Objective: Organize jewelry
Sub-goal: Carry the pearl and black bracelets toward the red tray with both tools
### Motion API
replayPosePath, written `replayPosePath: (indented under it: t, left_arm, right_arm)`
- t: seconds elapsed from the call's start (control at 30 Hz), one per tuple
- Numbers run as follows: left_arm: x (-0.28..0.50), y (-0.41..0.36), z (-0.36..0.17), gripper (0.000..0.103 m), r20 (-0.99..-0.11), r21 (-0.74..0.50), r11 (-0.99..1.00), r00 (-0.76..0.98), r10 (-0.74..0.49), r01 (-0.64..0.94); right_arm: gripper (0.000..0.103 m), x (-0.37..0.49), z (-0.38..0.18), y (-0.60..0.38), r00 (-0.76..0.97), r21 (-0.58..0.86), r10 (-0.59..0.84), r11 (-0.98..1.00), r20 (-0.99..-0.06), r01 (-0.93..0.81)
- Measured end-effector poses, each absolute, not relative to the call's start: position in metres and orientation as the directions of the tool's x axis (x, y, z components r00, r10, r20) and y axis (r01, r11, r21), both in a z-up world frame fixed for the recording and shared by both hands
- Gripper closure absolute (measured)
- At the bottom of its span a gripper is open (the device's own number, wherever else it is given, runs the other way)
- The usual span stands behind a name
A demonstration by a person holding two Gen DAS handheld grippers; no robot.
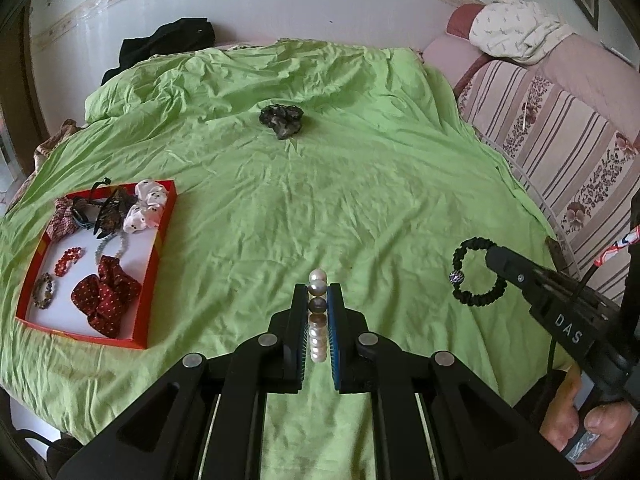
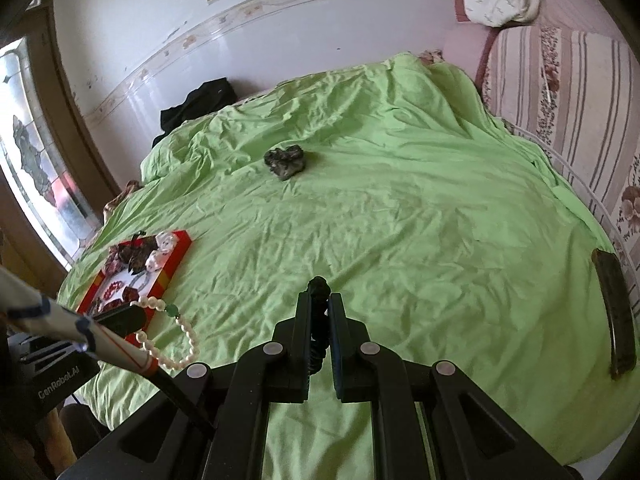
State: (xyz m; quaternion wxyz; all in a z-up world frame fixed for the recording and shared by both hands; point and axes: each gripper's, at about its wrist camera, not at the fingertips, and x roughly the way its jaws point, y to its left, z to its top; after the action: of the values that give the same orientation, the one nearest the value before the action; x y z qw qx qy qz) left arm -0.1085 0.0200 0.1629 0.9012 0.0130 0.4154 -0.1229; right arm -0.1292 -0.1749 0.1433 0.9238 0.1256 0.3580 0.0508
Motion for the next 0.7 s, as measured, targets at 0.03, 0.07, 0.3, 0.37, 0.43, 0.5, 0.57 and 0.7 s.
replayPosePath:
  t: [0.03,0.07,0.3,0.37,0.43,0.5,0.57,0.7]
  left_arm:
    - [-0.109,0.023,0.163,0.094,-0.750,-0.079,0.970,0.627,-0.209,0.229]
    - [-0.109,0.025,0.164,0.094,-0.749,-0.079,0.971,0.629,-0.208,0.226]
    - [-0.110,0.051,0.164,0.094,-0.745,-0.098,0.978,0.637,-0.195,0.184]
    - [-0.111,0.057,0.163,0.094,-0.745,-0.103,0.979,0.639,-0.192,0.174]
    - [-0.111,0.064,0.163,0.094,-0.743,-0.107,0.981,0.643,-0.186,0.160]
    - [-0.111,0.071,0.163,0.094,-0.741,-0.111,0.983,0.646,-0.181,0.148]
    - [-0.111,0.079,0.163,0.094,-0.739,-0.116,0.984,0.650,-0.176,0.135]
    - [-0.111,0.094,0.163,0.094,-0.737,-0.120,0.987,0.656,-0.163,0.111]
  right_arm:
    - [0.094,-0.130,0.144,-0.172,0.738,0.265,0.185,0.964,-0.649,-0.008]
    - [0.094,-0.130,0.144,-0.168,0.736,0.261,0.187,0.965,-0.651,-0.015]
    - [0.094,-0.128,0.147,-0.138,0.721,0.235,0.208,0.970,-0.661,-0.065]
    - [0.094,-0.127,0.148,-0.129,0.718,0.227,0.213,0.971,-0.663,-0.078]
    - [0.094,-0.126,0.147,-0.124,0.714,0.223,0.218,0.971,-0.665,-0.089]
    - [0.094,-0.125,0.148,-0.114,0.710,0.215,0.224,0.971,-0.668,-0.105]
    - [0.094,-0.125,0.149,-0.107,0.707,0.208,0.229,0.971,-0.669,-0.117]
    - [0.094,-0.124,0.150,-0.091,0.699,0.196,0.243,0.969,-0.673,-0.148]
